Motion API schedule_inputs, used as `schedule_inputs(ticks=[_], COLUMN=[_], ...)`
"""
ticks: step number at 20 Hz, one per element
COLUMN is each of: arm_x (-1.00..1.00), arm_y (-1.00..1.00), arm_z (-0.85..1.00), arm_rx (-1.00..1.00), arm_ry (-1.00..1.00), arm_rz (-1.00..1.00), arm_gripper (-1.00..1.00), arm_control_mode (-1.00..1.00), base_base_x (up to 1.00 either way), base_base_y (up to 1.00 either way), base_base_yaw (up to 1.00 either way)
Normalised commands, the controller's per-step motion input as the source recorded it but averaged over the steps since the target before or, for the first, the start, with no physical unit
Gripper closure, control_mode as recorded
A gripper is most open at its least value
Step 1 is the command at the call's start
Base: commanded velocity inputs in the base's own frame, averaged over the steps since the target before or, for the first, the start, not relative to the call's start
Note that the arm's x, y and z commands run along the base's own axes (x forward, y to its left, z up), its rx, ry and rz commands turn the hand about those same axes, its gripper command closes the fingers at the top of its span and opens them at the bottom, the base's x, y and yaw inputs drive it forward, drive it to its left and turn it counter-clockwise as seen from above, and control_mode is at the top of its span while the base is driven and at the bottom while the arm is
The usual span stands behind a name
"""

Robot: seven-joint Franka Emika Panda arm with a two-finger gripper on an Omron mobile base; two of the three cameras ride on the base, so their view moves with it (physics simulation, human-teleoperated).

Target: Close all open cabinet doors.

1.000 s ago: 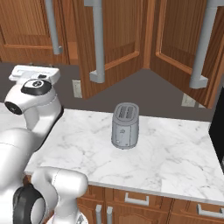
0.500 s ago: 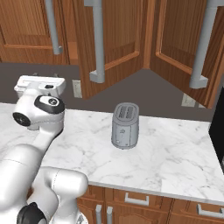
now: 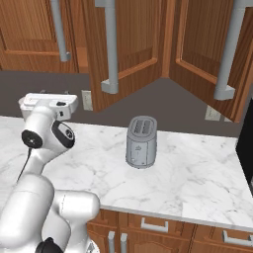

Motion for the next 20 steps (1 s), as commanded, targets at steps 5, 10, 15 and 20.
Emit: schedule_inputs(ticks=[5, 10, 15, 20], arm_x=[-0.46, -0.51, -0.62, -0.62], arm_y=[-0.06, -0.11, -0.13, -0.21], arm_z=[0.53, 0.50, 0.25, 0.01], arm_rx=[-0.02, -0.03, -0.03, -0.01], arm_ry=[0.21, 0.20, 0.15, 0.04], arm_rz=[0.00, 0.00, 0.00, 0.00], arm_gripper=[-1.00, -1.00, -1.00, -1.00], arm_control_mode=[-1.00, -1.00, -1.00, -1.00], base_base_x=[0.00, 0.00, 0.00, 0.00], base_base_y=[0.00, 0.00, 0.00, 0.00], base_base_yaw=[0.00, 0.00, 0.00, 0.00])
